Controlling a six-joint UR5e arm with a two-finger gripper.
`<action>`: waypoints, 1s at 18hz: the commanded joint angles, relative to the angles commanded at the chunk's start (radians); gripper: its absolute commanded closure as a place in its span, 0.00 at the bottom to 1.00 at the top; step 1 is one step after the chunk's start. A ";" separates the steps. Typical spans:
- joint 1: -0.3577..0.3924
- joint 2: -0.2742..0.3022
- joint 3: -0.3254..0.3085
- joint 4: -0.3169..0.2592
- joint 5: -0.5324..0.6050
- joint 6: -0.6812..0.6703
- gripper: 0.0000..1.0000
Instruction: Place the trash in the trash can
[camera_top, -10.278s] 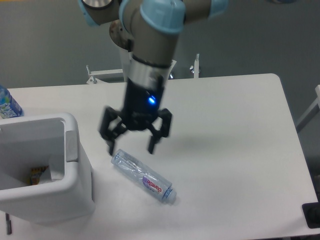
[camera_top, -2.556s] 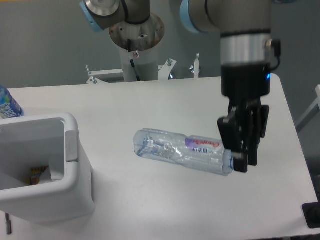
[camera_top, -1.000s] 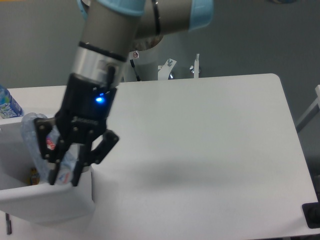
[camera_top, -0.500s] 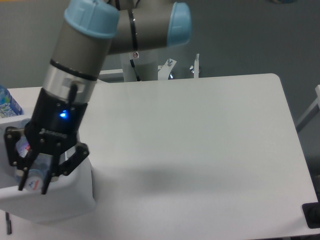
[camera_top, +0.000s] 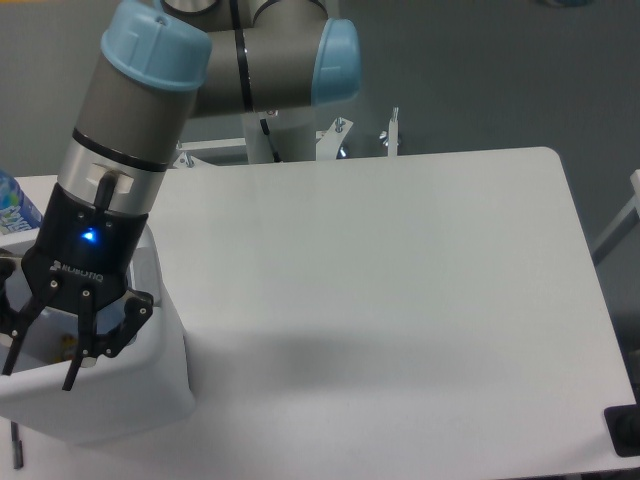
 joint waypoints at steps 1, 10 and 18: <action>0.003 0.003 0.002 0.000 0.000 0.003 0.00; 0.129 0.063 0.012 -0.005 0.066 0.011 0.00; 0.254 0.126 -0.014 -0.177 0.224 0.179 0.00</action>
